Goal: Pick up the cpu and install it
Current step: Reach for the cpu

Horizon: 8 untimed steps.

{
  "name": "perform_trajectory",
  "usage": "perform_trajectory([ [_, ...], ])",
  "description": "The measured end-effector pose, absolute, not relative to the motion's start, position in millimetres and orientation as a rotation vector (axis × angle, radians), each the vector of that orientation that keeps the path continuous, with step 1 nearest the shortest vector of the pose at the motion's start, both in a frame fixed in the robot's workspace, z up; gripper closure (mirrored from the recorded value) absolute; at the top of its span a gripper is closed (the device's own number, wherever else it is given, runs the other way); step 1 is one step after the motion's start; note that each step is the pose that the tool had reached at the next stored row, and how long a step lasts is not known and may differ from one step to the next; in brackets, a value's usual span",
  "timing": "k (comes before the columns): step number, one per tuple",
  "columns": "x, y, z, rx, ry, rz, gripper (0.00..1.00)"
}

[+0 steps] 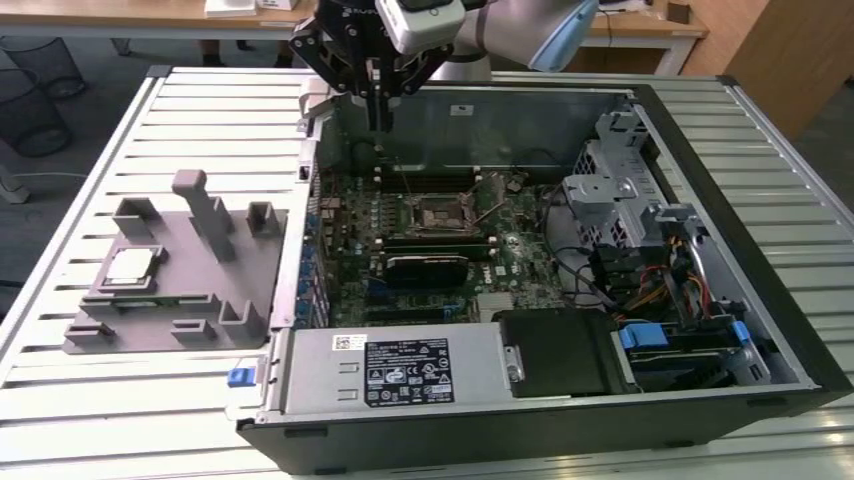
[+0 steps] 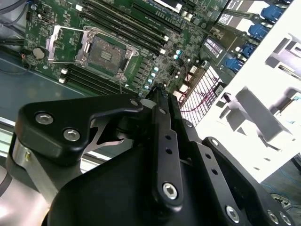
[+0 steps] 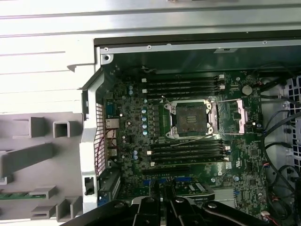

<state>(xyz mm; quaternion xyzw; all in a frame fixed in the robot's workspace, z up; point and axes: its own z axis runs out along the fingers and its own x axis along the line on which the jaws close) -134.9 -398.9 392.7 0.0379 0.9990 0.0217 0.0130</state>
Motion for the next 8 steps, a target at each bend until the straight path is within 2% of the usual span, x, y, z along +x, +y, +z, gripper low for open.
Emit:
perform_trajectory([
  [8,-138.9,-398.9,392.4,0.118,3.113,0.068,0.82],
])
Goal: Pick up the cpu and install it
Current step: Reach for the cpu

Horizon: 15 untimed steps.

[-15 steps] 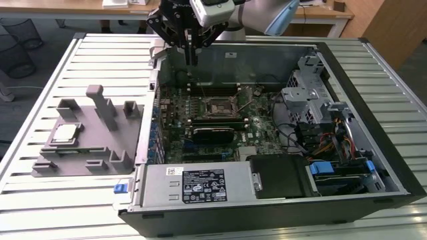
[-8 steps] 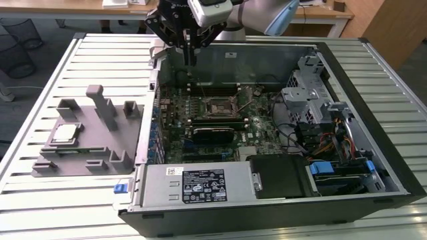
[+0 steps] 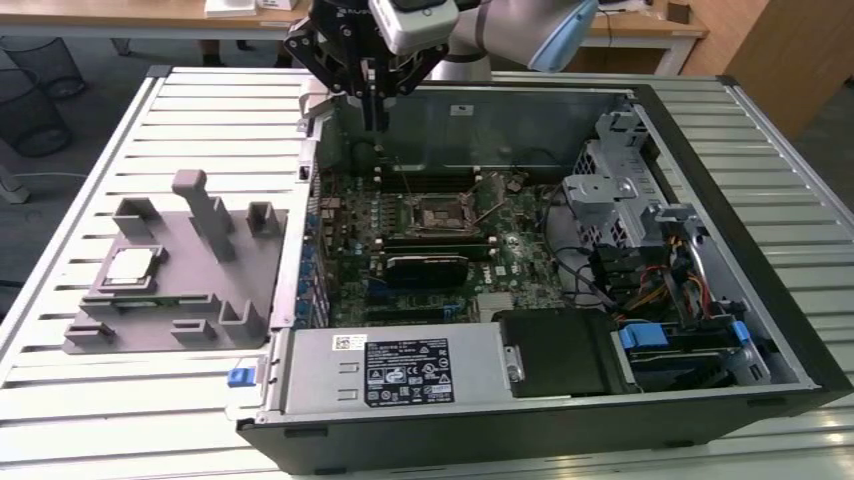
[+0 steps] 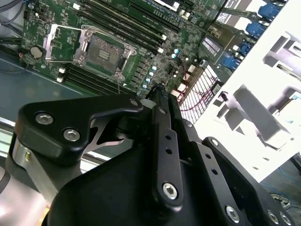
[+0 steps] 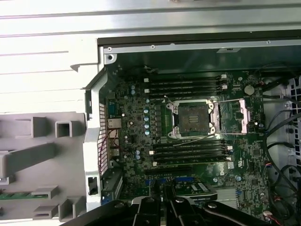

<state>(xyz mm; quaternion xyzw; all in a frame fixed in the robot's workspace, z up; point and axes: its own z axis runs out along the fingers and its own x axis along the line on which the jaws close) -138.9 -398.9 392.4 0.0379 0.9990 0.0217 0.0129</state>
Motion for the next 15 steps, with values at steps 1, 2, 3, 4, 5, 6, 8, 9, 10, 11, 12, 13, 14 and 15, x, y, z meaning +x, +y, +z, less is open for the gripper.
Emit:
perform_trajectory([
  [1,-139.4,-398.9,392.4,0.118,3.113,0.068,0.82],
  [2,-139.9,-398.9,392.3,0.118,3.113,0.068,0.82],
  [3,-140.4,-398.9,392.3,0.118,3.113,0.068,0.82],
  [4,-140.9,-398.9,392.2,0.118,3.113,0.068,0.82],
  [5,-141.3,-398.9,392.2,0.118,3.113,0.068,0.82],
  [6,-141.8,-398.9,392.2,0.118,3.113,0.068,0.82],
  [8,-142.9,-399.0,392.1,0.118,3.113,0.068,0.82],
  [9,-143.4,-398.9,392.0,0.118,3.113,0.068,0.82],
  [10,-144.0,-398.9,391.9,0.118,3.113,0.068,0.82],
  [11,-144.6,-398.9,391.9,0.118,3.113,0.068,0.82],
  [12,-145.2,-399.0,391.8,0.118,3.113,0.068,0.82],
  [13,-145.9,-398.9,391.7,0.118,3.113,0.068,0.82],
  [14,-146.4,-398.9,391.7,0.118,3.113,0.068,0.82],
  [15,-147.0,-398.9,391.6,0.118,3.113,0.068,0.82],
])
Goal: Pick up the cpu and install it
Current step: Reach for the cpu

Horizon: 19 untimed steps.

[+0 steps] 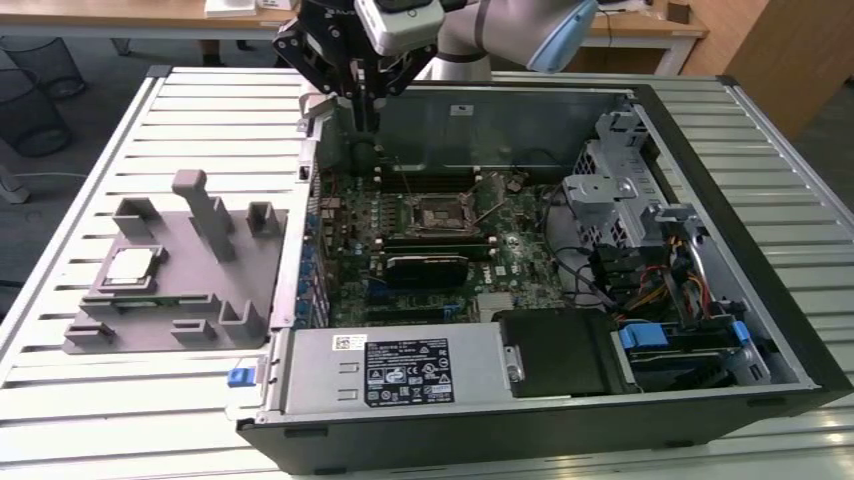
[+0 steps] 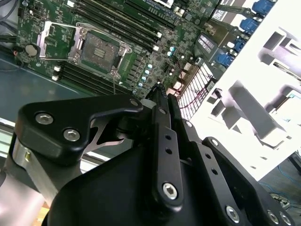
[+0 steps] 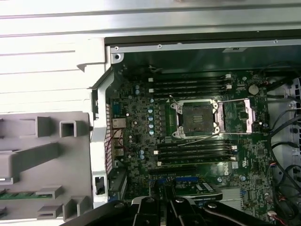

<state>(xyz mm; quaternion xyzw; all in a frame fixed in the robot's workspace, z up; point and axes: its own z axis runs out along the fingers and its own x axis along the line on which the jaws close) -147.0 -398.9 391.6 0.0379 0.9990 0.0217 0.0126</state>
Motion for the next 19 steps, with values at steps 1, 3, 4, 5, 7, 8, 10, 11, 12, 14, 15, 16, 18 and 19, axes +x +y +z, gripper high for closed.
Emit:
perform_trajectory([
  [1,-147.5,-398.9,391.6,0.118,3.113,0.068,0.82],
  [3,-148.6,-398.9,391.5,0.118,3.114,0.068,0.82],
  [4,-149.1,-398.9,391.4,0.118,3.114,0.068,0.82],
  [5,-149.5,-398.9,391.4,0.118,3.114,0.068,0.82],
  [7,-150.5,-398.9,391.3,0.118,3.114,0.068,0.82],
  [8,-151.0,-398.9,391.2,0.118,3.114,0.068,0.82],
  [10,-152.0,-398.9,391.0,0.118,3.114,0.068,0.82],
  [11,-152.6,-398.9,391.0,0.118,3.114,0.068,0.82],
  [12,-153.1,-398.9,390.9,0.118,3.114,0.068,0.82],
  [14,-154.2,-398.9,390.8,0.118,3.114,0.068,0.82],
  [15,-154.7,-398.9,390.7,0.118,3.114,0.068,0.82],
  [16,-155.3,-398.9,390.7,0.118,3.114,0.068,0.82],
  [18,-156.3,-398.9,390.5,0.118,3.114,0.068,0.82],
  [19,-156.8,-398.9,390.5,0.118,3.114,0.068,0.82],
])
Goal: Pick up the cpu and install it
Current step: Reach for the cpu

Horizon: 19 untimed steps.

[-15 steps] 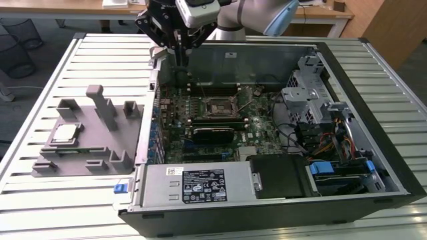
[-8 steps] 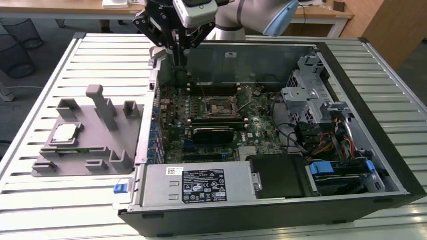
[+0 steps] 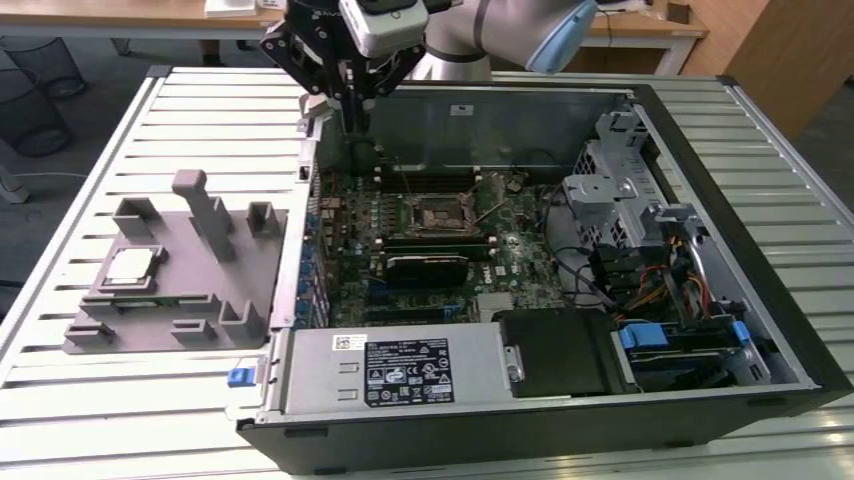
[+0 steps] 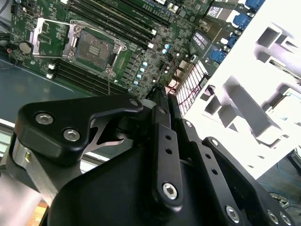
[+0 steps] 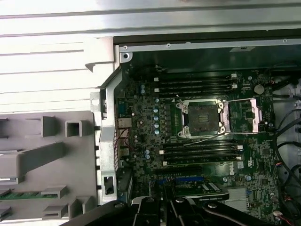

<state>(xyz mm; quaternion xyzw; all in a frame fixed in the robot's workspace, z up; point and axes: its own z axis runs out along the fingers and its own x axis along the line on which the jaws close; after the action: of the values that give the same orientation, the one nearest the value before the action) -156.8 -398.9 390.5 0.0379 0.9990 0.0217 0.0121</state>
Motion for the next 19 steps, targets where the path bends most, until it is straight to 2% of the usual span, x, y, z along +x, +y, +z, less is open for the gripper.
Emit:
perform_trajectory([
  [19,-170,-399,390,0.118,3.115,0.068,0.82],
])
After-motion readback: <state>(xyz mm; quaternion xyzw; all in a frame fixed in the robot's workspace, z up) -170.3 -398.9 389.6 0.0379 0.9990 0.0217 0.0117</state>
